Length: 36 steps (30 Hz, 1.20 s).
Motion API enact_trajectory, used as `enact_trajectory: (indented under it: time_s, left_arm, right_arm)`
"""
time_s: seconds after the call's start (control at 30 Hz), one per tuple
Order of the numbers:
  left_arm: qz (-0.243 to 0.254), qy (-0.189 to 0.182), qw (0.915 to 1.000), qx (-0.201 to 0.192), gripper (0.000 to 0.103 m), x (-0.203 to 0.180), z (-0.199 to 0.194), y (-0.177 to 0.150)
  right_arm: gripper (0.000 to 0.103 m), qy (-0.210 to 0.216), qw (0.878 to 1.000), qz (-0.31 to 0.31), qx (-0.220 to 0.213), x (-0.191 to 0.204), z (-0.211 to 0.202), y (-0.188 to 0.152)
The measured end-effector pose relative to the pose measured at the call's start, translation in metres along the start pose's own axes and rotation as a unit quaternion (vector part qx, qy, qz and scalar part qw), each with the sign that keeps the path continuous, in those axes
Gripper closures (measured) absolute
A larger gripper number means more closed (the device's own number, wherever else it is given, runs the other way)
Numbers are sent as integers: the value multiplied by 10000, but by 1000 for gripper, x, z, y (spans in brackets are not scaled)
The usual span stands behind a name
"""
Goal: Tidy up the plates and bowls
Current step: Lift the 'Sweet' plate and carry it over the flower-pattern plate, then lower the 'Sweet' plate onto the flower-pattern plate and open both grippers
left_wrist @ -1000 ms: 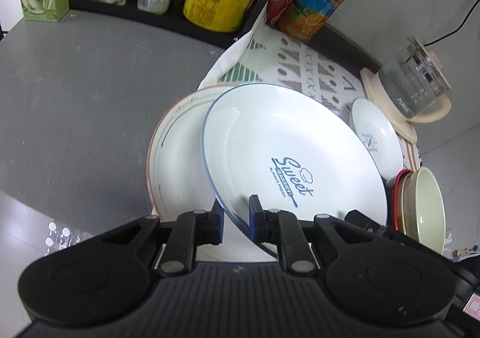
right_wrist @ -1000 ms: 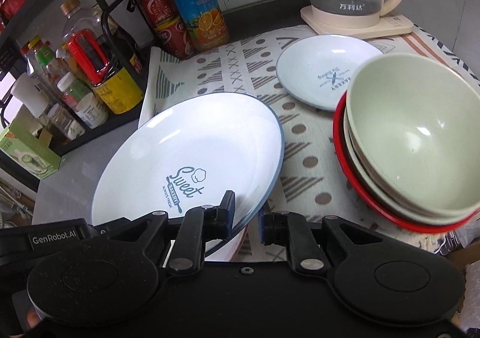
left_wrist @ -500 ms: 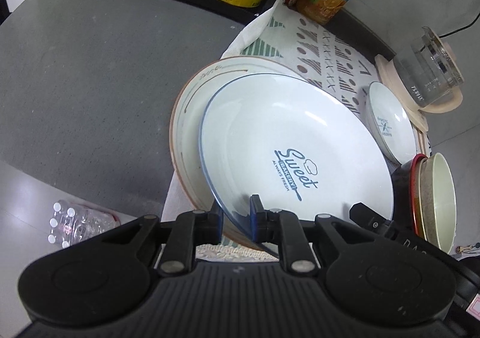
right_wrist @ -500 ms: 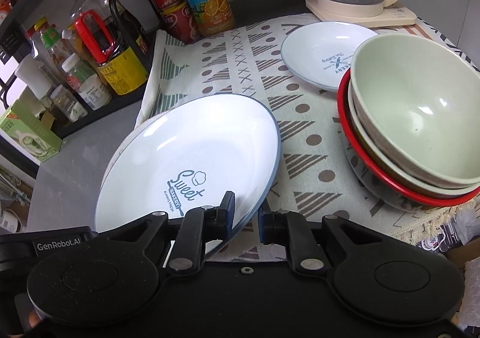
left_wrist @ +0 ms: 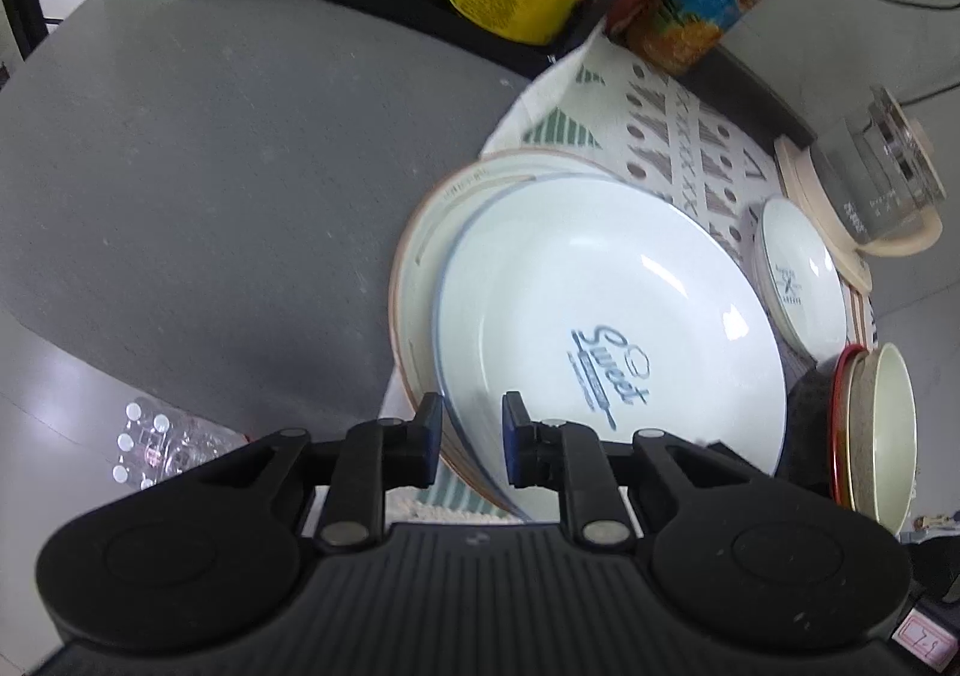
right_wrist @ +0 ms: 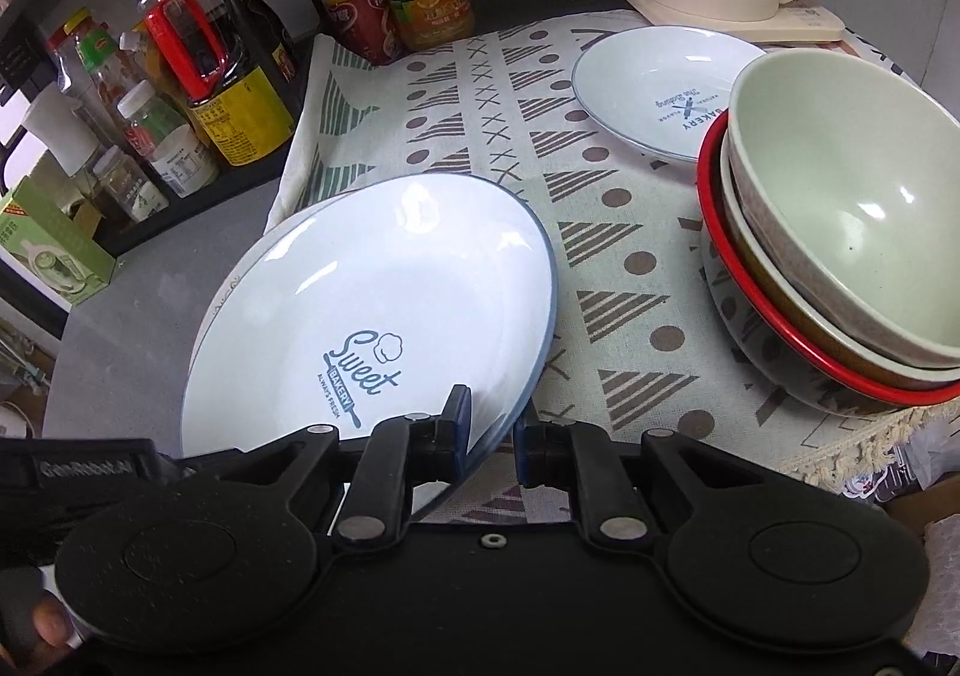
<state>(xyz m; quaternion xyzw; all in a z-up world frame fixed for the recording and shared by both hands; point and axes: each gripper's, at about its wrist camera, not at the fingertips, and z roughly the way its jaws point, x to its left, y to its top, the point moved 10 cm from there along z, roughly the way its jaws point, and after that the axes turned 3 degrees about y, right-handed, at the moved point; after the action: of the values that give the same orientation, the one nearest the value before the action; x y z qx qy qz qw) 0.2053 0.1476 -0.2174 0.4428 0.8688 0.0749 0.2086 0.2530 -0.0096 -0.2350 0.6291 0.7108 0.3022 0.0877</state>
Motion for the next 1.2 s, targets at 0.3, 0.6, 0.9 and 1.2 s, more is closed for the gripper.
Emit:
enact_trajectory:
  time_s: [0.3,0.6,0.9,1.2]
  left_arm:
    - [-9,249,9997,-83,80,14,16,16]
    - [-83,132,9997,-176,81,20,22,24]
    - [-141,138,9995,-266,93,21,20,29]
    - [66,388,9984,-407,88,20,6,45]
  right_arm:
    - [90,-40,10000,40,50,-5,7,2]
    - [87,-97,9998,57,138,-4,22,6]
    - [85,37,9993,149,331,-2,37,3]
    - [76,145,9993,235,232,-1,20,14]
